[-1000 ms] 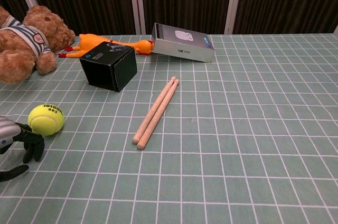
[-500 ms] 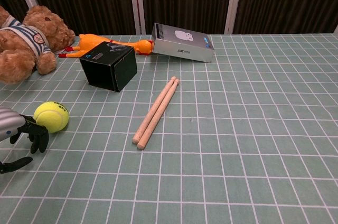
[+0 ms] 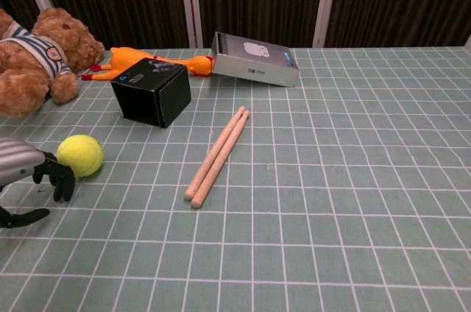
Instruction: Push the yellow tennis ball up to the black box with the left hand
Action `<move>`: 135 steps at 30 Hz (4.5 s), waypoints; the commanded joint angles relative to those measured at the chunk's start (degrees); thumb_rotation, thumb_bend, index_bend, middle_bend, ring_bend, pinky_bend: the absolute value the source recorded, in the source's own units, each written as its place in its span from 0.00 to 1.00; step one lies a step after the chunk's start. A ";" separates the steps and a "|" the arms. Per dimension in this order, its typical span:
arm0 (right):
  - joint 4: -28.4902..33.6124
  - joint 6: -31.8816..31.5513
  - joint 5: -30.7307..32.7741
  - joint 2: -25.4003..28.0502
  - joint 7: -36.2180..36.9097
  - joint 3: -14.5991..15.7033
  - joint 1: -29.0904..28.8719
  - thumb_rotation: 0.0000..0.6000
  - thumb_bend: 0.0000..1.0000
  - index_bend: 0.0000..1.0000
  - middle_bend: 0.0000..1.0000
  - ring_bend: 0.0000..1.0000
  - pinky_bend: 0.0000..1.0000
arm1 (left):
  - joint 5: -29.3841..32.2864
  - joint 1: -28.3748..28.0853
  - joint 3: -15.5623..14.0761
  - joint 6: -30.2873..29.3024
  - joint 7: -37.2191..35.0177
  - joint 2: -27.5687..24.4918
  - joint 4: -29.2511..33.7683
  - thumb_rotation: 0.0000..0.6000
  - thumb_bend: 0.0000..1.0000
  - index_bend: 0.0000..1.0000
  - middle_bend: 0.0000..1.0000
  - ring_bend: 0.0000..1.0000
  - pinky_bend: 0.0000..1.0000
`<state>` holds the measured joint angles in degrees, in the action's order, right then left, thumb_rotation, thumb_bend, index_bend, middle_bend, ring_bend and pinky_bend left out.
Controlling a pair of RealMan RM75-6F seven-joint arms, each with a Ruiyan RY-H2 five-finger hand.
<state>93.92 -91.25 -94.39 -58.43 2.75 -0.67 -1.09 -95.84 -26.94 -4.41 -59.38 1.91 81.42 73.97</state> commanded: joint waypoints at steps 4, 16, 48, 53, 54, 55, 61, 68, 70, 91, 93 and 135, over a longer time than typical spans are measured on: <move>0.00 -0.30 0.00 0.15 0.34 -0.01 0.17 1.00 0.34 0.00 0.00 0.00 0.00 | 0.33 -1.84 0.81 1.05 -1.75 0.87 -1.44 1.00 0.38 0.41 0.42 0.30 0.34; -0.48 -0.37 0.37 0.18 1.05 -0.16 0.30 1.00 0.34 0.00 0.00 0.00 0.00 | 0.76 -5.53 1.85 3.91 -5.29 2.76 -6.21 1.00 0.39 0.39 0.38 0.27 0.31; -0.21 -0.63 1.79 0.49 1.18 -0.97 0.71 1.00 0.34 0.00 0.00 0.00 0.00 | 2.37 -9.98 0.49 7.50 -3.03 -1.02 -5.14 1.00 0.42 0.40 0.46 0.36 0.45; -0.12 -0.37 1.78 0.46 0.97 -1.03 0.55 1.00 0.34 0.00 0.00 0.00 0.00 | 3.82 -10.29 1.19 7.96 -3.01 -0.51 -6.98 1.00 0.42 0.40 0.47 0.36 0.45; -0.10 -0.37 1.78 0.46 0.90 -1.04 0.55 1.00 0.34 0.00 0.00 0.00 0.00 | 4.10 -10.40 1.41 8.06 -2.96 -0.33 -7.38 1.00 0.42 0.41 0.47 0.36 0.45; -0.07 -0.37 1.74 0.47 0.83 -1.04 0.55 1.00 0.34 0.00 0.00 0.00 0.00 | 4.46 -10.57 1.70 8.21 -2.93 -0.03 -7.93 1.00 0.42 0.41 0.47 0.36 0.45; -0.21 -1.07 1.43 0.53 1.39 -0.98 0.89 1.00 0.34 0.00 0.00 0.00 0.00 | 6.28 -11.62 3.08 9.33 -2.24 1.42 -10.58 1.00 0.42 0.41 0.48 0.36 0.44; -0.58 -0.93 1.08 0.64 2.32 -1.00 0.67 1.00 0.34 0.00 0.00 0.00 0.00 | 8.42 -13.02 4.11 11.75 0.66 2.67 -12.03 1.00 0.42 0.43 0.49 0.35 0.32; -0.55 -0.62 1.20 0.65 2.24 -1.05 0.51 1.00 0.34 0.00 0.00 0.00 0.00 | 8.85 -13.36 4.49 11.87 2.76 3.22 -12.64 1.00 0.42 0.45 0.48 0.33 0.26; -0.58 -0.77 0.48 1.32 3.69 -0.56 0.67 1.00 0.34 0.00 0.00 0.00 0.00 | 13.26 -17.81 7.56 15.60 6.41 10.37 -19.72 1.00 0.42 0.47 0.40 0.21 0.12; -0.56 -0.84 0.40 1.34 3.69 -0.47 0.75 1.00 0.34 0.00 0.00 0.00 0.00 | 13.30 -17.73 7.36 15.40 6.61 10.66 -19.90 1.00 0.42 0.45 0.34 0.16 0.10; -0.13 -0.38 -0.43 1.59 3.04 0.00 0.53 1.00 0.34 0.00 0.00 0.00 0.00 | 13.40 -16.61 7.46 6.80 16.83 18.68 -28.02 1.00 0.40 0.00 0.00 0.00 0.00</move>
<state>93.79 -91.63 -94.82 -56.84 5.80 -0.67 -0.56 -82.24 -43.76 3.28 -52.35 18.81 100.39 45.57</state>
